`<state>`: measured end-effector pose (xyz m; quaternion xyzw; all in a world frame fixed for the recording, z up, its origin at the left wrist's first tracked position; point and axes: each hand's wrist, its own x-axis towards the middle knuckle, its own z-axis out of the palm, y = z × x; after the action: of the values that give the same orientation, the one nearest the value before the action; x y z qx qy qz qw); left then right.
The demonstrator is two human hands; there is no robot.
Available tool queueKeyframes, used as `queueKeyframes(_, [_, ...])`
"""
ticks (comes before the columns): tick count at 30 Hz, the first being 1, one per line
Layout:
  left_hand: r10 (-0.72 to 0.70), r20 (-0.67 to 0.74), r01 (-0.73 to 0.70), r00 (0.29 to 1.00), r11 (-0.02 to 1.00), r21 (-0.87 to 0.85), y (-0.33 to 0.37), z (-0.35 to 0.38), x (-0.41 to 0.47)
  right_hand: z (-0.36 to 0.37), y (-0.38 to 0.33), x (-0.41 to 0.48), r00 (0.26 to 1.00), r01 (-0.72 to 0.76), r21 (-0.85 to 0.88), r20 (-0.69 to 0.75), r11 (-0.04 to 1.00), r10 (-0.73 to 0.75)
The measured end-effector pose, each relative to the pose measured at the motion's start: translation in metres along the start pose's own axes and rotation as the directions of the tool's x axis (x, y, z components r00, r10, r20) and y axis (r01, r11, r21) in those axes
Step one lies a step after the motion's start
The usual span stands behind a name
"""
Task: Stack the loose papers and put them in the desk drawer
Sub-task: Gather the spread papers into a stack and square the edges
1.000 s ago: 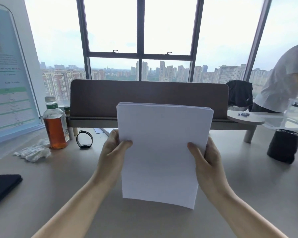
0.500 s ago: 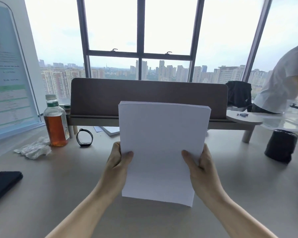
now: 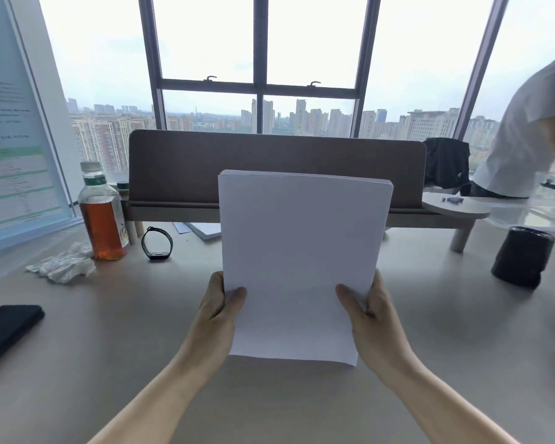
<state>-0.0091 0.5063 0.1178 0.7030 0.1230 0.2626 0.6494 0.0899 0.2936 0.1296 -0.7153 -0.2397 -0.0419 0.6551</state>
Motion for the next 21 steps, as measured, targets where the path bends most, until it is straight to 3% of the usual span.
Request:
queueKeyframes(6, [0.091, -0.028, -0.087, 0.995, 0.986, 0.14, 0.002, 0.008, -0.009, -0.004, 0.001, -0.01, 0.999, -0.021, -0.041, -0.032, 0.999, 0.02])
queueKeyframes(13, [0.226, 0.091, -0.237, 0.97, 0.962, 0.138, 0.069, 0.059, -0.006, -0.076, -0.058, -0.004, 0.989, 0.063, -0.005, -0.137, 0.998, -0.063])
queueKeyframes(18, [0.118, 0.225, -0.115, 0.967, 0.993, -0.025, 0.091, 0.128, -0.037, -0.156, -0.078, -0.046, 0.974, 0.005, -0.025, -0.228, 1.0, -0.01])
queueKeyframes(21, [0.041, 0.347, -0.033, 0.937, 0.999, -0.03, 0.093, 0.178, -0.069, -0.208, -0.082, -0.086, 0.943, -0.082, -0.069, -0.329, 0.994, 0.055])
